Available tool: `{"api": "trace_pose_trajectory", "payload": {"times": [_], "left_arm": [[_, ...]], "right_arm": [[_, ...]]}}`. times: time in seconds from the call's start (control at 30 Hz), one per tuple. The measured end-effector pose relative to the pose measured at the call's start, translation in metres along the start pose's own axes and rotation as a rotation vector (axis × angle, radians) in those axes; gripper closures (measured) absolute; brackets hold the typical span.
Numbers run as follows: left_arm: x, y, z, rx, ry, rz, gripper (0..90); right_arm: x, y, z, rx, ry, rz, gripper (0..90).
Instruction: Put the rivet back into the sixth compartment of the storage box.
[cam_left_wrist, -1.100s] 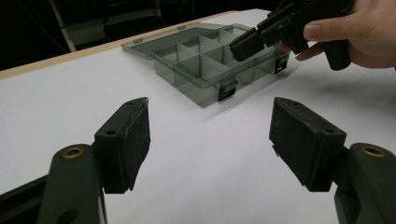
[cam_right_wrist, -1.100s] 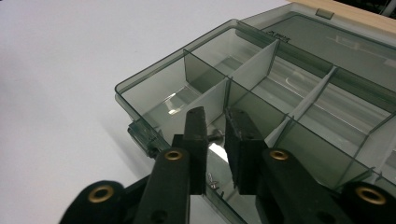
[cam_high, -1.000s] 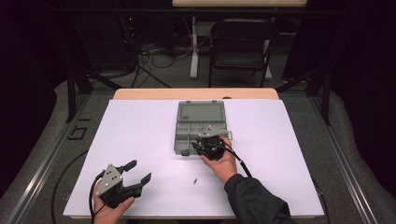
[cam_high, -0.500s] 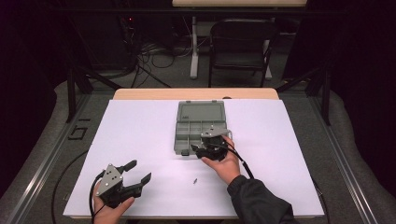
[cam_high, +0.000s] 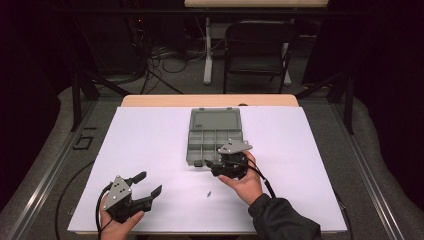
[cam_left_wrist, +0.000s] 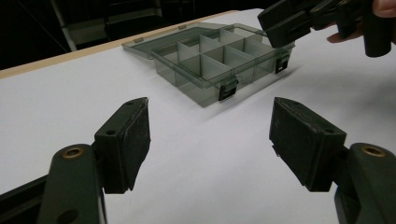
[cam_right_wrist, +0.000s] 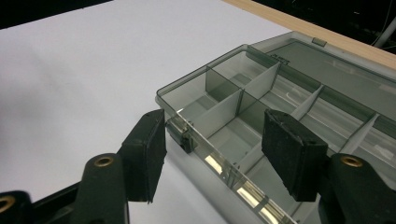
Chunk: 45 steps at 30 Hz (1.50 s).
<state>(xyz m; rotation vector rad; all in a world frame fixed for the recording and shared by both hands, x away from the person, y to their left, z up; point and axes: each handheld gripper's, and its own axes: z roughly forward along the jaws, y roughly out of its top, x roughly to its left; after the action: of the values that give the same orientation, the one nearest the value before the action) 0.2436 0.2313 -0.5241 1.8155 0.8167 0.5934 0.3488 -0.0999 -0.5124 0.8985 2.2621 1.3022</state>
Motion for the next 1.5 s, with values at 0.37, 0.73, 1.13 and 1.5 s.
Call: {"api": "trace_pose_trajectory", "payload": {"times": [0.37, 0.73, 1.13, 1.5], "left_arm": [[0.000, 0.000, 0.000, 0.001, 0.002, -0.001, 29.4], [0.000, 0.000, 0.000, 0.003, 0.002, 0.002, 29.4], [0.000, 0.001, -0.001, 0.008, -0.002, 0.004, 29.4], [0.000, 0.001, -0.001, 0.008, -0.004, 0.005, 29.4]], "right_arm": [[0.005, -0.009, -0.017, -0.021, 0.016, -0.007, 40.0], [0.015, -0.021, -0.032, -0.030, 0.028, -0.030, 40.0], [0.019, -0.033, -0.040, -0.039, 0.031, -0.031, 40.0], [0.030, -0.045, -0.038, -0.017, 0.058, -0.047, 40.5]]}}
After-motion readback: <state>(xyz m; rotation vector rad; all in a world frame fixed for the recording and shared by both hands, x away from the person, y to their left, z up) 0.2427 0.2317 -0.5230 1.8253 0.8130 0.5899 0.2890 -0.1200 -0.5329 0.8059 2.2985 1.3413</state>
